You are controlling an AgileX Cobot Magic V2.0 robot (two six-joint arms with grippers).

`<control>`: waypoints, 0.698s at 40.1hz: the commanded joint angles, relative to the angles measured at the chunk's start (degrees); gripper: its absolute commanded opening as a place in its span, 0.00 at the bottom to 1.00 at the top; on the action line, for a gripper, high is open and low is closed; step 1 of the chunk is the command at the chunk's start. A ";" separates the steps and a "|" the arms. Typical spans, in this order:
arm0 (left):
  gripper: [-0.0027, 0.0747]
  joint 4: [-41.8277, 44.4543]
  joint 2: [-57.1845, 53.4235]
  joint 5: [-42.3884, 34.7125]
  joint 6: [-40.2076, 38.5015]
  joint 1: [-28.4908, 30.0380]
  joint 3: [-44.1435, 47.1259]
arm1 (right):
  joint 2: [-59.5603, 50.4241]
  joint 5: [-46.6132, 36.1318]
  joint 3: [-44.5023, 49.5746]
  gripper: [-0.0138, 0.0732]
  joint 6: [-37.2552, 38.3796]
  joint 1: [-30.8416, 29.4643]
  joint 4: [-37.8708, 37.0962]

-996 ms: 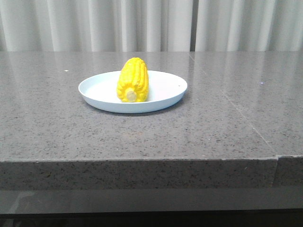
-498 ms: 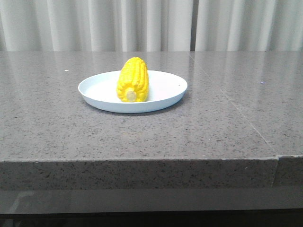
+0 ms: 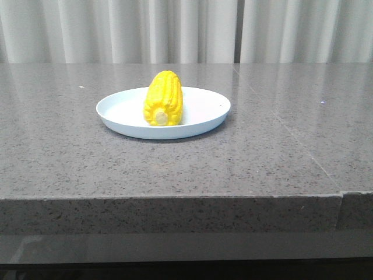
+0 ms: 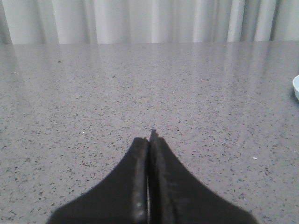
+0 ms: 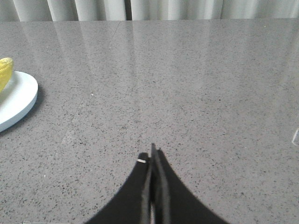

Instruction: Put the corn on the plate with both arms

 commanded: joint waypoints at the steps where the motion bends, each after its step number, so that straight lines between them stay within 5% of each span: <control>1: 0.01 -0.15 -1.05 -5.29 0.03 0.18 0.10 | 0.49 -4.37 -1.53 0.08 -0.39 -0.17 -1.26; 10: 0.01 -0.15 -1.05 -5.29 0.03 0.18 0.10 | -0.86 -7.24 1.21 0.08 -1.44 -0.92 -0.12; 19: 0.01 -0.15 -1.05 -5.29 0.03 0.18 0.10 | -8.02 -15.60 14.06 0.08 -16.27 -4.06 12.42; 28: 0.01 -0.15 -1.05 -5.29 0.03 0.18 0.10 | -12.45 -15.98 20.33 0.08 -18.21 -6.33 16.35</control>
